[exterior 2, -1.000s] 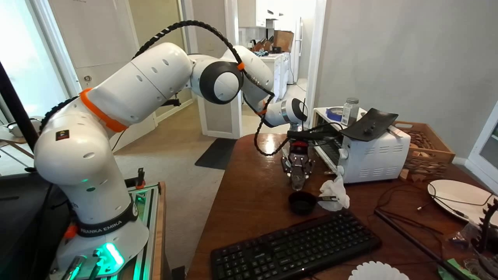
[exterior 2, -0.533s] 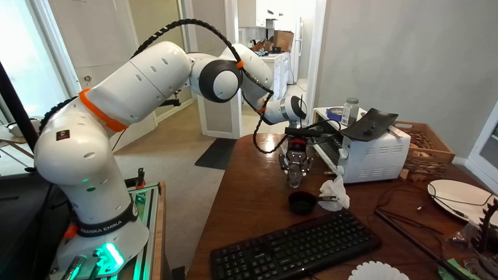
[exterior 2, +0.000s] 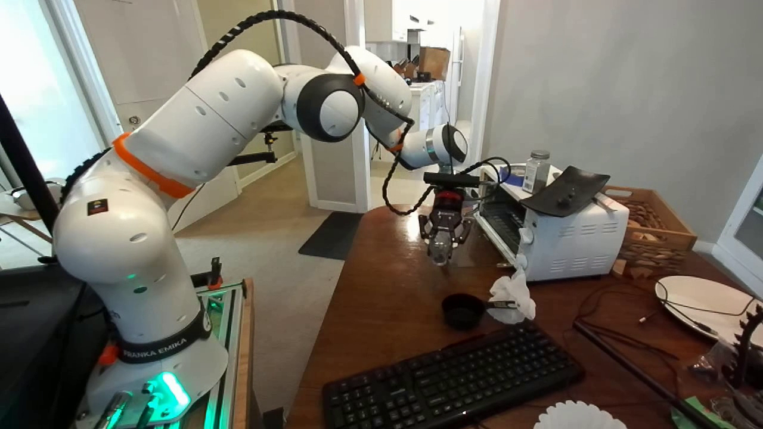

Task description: Pour the contents in the cup into the black item

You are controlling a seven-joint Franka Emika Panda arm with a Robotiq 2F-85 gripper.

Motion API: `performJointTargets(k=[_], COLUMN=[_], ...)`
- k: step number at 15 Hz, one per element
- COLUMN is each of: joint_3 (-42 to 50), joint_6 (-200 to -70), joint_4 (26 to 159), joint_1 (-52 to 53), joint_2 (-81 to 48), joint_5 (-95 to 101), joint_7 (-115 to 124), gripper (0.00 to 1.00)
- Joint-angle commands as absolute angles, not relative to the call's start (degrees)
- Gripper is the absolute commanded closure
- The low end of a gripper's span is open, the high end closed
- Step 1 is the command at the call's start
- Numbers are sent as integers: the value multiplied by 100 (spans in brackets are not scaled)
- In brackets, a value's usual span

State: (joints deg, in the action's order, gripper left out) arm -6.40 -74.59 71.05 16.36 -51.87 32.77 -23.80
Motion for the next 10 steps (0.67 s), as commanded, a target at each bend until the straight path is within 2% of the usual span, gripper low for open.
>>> performJointTargets(k=[1, 10], joint_3=[-740, -607], joint_6=[-7839, -10243], joint_4=[7827, 9889], joint_1=[1428, 783], joint_2=[-4663, -3470], joint_5=[2863, 3017], joint_7=[-1853, -1878], gripper=[77, 77])
